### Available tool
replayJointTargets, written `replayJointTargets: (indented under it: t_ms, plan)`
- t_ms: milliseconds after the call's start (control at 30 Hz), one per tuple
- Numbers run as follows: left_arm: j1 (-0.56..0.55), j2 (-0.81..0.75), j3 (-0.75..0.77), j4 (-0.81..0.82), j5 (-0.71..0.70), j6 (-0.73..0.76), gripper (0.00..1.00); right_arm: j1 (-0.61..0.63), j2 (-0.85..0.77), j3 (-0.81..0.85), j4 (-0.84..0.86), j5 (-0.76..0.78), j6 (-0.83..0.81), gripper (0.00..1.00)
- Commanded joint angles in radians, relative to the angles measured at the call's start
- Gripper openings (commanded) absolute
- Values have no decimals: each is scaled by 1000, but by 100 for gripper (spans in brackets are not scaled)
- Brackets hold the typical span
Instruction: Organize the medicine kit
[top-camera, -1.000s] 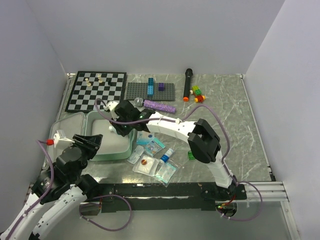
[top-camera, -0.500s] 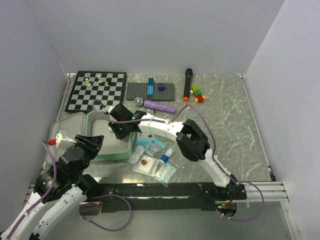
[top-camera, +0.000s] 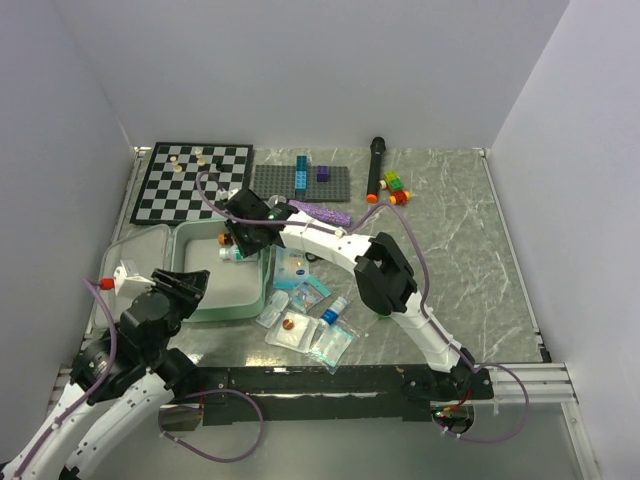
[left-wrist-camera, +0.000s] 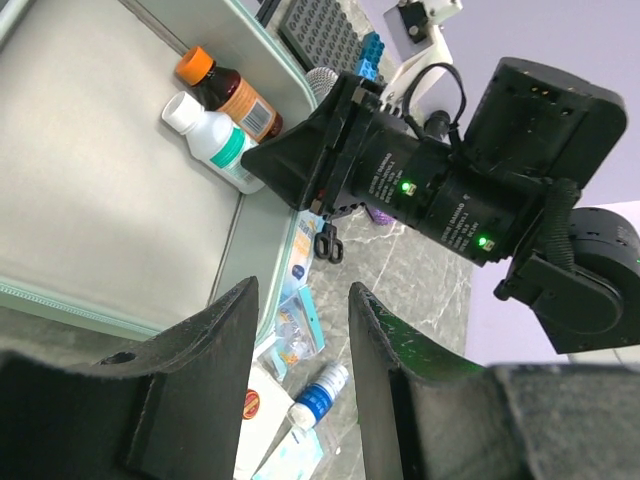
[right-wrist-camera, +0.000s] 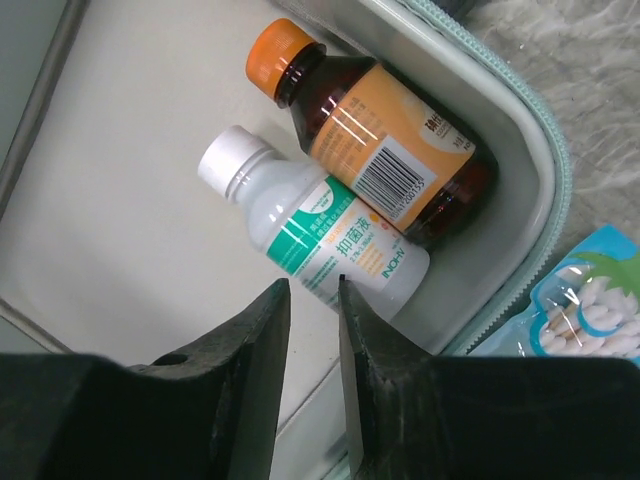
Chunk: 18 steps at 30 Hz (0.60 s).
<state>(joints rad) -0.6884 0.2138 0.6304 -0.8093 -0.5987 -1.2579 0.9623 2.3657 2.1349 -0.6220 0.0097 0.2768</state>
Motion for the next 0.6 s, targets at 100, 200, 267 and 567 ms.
replayJointTargets:
  t_ms: [100,200,267,567]
  plan:
    - [3,25,-1,55,-1,21,47,-23,-188,-185,106,26,-2,48]
    - [3,39,0,71,3,28,47,-25,-307,-230,134,35,2,61]
    - [1,50,2,84,7,34,47,-28,-391,-266,136,62,5,68]
    - [0,71,-44,156,48,43,47,-39,-811,-842,123,122,97,86]
